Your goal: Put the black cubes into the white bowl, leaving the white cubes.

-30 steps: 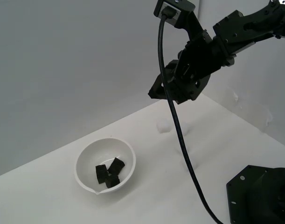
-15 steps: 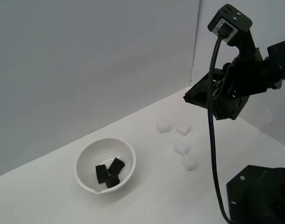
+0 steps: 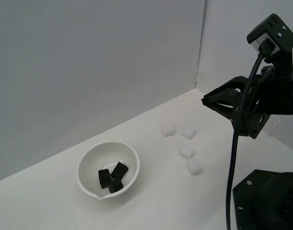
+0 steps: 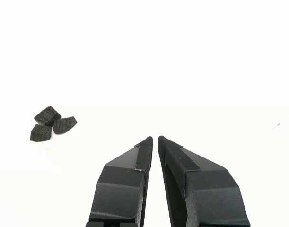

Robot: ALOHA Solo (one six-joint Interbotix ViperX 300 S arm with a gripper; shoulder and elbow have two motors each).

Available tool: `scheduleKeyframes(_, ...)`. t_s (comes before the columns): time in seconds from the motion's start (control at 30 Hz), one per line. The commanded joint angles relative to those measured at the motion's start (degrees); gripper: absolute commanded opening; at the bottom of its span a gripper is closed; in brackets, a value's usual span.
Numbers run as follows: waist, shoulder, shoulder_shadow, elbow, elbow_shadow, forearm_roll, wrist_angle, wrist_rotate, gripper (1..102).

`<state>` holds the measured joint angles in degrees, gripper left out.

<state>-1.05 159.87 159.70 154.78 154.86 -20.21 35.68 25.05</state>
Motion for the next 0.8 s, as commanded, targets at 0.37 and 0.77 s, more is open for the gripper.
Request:
scheduleKeyframes(0.37, -0.1, 11.1, 11.5, 3.0, 3.2, -0.6, -2.0, 0.2, 3)
scheduleKeyframes(0.77, -0.7, 16.8, 17.2, 5.4, 5.1, -0.4, -4.7, 0.2, 3)
